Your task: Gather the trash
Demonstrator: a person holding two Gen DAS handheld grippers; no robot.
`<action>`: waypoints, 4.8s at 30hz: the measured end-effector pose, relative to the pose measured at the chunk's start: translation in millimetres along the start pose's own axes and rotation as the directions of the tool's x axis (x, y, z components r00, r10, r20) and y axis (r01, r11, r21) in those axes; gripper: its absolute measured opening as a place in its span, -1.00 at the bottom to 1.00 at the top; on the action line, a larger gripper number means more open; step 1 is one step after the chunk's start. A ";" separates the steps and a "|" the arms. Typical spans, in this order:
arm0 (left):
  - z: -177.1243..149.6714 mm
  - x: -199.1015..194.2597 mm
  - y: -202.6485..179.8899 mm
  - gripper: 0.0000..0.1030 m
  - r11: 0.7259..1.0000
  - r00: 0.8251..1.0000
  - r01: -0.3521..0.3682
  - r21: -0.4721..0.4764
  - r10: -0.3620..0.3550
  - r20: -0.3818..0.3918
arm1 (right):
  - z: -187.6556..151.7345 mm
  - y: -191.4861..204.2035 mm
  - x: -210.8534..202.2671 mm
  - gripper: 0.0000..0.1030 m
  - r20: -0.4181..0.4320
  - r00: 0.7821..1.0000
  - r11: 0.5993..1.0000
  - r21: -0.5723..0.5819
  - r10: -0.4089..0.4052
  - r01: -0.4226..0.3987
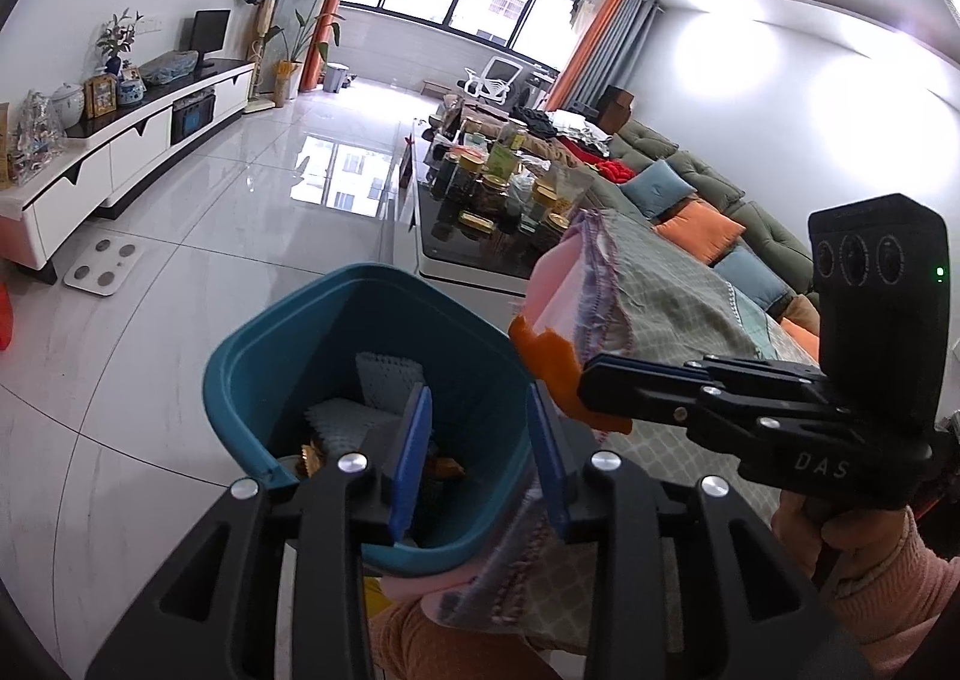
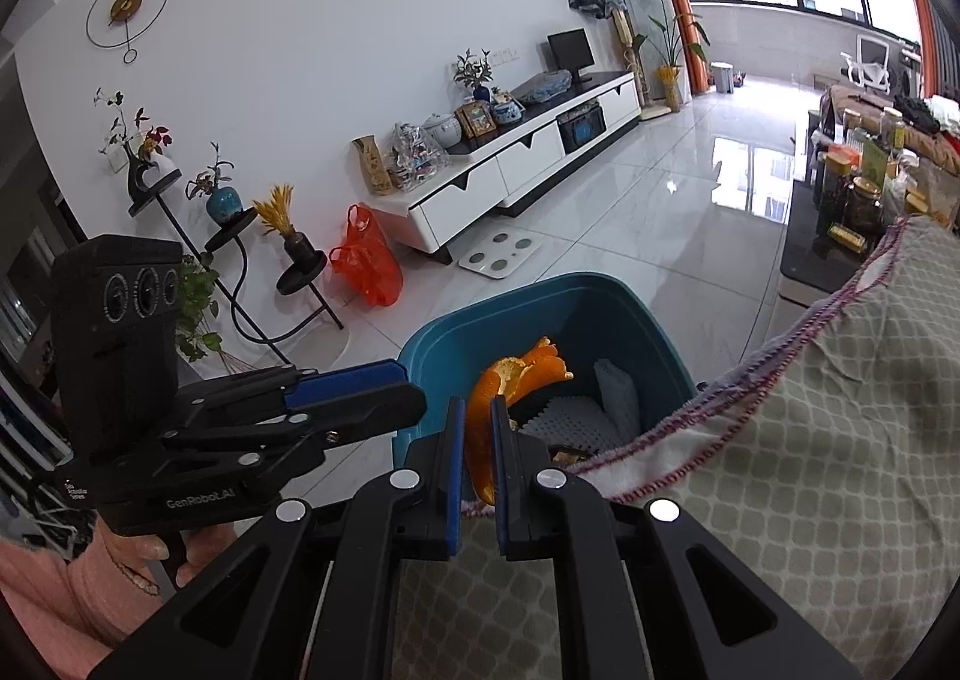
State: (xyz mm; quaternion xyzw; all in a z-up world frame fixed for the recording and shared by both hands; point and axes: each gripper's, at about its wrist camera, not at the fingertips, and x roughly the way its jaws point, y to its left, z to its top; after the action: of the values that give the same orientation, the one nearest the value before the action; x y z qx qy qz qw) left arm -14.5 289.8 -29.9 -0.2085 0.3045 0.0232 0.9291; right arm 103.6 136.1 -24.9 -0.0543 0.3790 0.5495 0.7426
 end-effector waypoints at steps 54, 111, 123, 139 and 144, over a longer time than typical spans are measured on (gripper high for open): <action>-5.4 -0.1 8.6 0.79 0.995 0.994 -0.103 -0.010 0.103 0.041 | 1.9 -26.4 11.3 -0.18 -0.014 0.999 0.989 0.142 -0.040 0.042; -93.3 -7.6 -261.5 0.93 0.908 0.936 -0.030 0.419 -0.122 0.330 | -213.1 -16.2 -277.5 0.93 0.385 0.448 0.588 0.455 -0.807 0.668; -92.4 -8.3 -269.4 0.93 0.909 0.924 -0.005 0.417 -0.155 0.349 | -216.5 -12.6 -284.0 0.93 0.390 0.421 0.570 0.463 -0.819 0.679; -90.1 -10.9 -268.1 0.93 0.913 0.913 -0.004 0.407 -0.163 0.374 | -214.0 -10.6 -286.8 0.93 0.399 0.401 0.559 0.465 -0.825 0.687; -90.1 -10.7 -269.1 0.93 0.913 0.912 -0.007 0.407 -0.161 0.377 | -213.7 -11.3 -287.1 0.93 0.399 0.403 0.560 0.464 -0.824 0.686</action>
State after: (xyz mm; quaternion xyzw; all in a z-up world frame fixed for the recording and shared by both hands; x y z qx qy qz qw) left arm -27.5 9.1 11.2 -0.0169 0.0963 -0.0346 0.9946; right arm -25.5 -197.0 -0.9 0.0335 0.1272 0.0914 0.9871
